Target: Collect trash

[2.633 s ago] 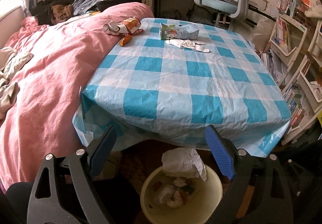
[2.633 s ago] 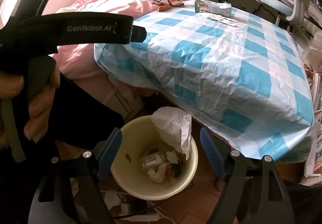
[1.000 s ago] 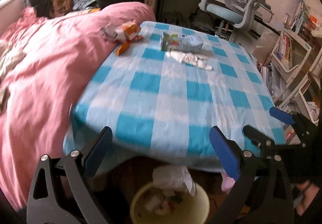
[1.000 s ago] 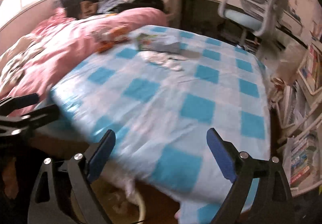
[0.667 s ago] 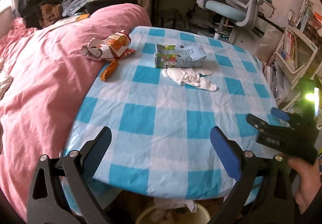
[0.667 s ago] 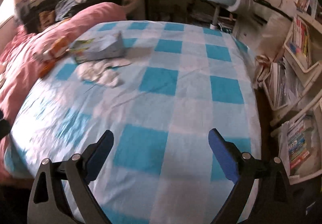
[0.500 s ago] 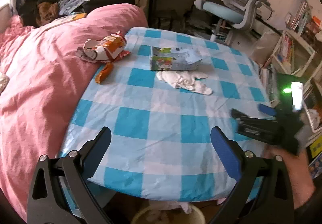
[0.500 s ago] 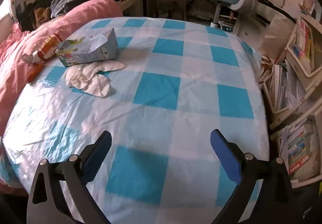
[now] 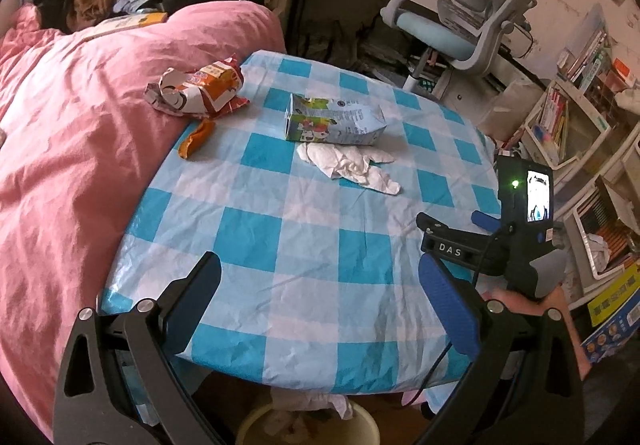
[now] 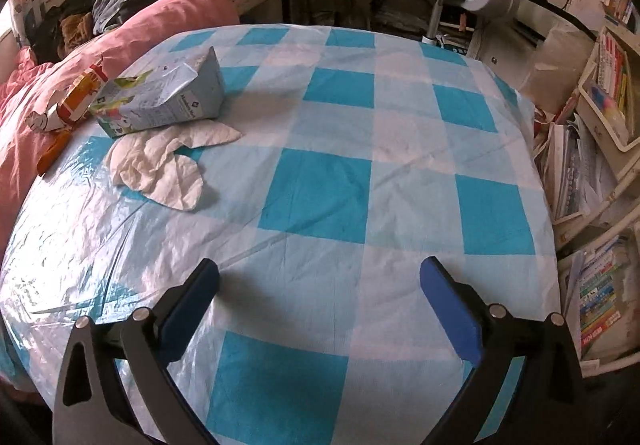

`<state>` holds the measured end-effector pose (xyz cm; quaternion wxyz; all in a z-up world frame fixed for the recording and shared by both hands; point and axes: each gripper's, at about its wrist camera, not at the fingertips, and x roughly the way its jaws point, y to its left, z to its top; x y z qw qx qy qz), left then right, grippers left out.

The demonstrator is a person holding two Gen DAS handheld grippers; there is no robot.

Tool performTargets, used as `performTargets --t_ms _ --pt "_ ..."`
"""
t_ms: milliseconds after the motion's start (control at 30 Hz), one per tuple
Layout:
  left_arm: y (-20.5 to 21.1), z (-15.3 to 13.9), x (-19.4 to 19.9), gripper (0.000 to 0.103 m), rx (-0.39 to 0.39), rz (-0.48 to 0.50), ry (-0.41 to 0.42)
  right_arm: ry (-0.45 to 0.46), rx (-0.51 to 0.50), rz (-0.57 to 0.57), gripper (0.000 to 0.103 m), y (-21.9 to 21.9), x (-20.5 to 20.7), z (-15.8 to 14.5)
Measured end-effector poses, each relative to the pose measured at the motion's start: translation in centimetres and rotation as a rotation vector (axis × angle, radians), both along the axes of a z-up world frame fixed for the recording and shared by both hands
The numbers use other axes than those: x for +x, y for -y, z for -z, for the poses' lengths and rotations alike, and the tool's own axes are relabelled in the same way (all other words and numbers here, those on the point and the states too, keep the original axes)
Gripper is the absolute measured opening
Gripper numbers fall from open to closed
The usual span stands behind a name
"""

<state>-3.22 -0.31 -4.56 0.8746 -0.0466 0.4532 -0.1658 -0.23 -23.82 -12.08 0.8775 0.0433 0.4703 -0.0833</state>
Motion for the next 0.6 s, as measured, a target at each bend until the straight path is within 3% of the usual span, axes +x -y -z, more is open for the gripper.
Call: performTargets --t_ms 300,600 --pt "0.2 1.6 -0.2 0.095 -0.002 0.014 -0.077 0.000 0.007 0.000 0.096 0.1 0.1 0.0" --pt "0.5 1.5 -1.1 0.096 0.002 0.040 -0.069 0.000 0.007 0.001 0.096 0.1 0.1 0.0"
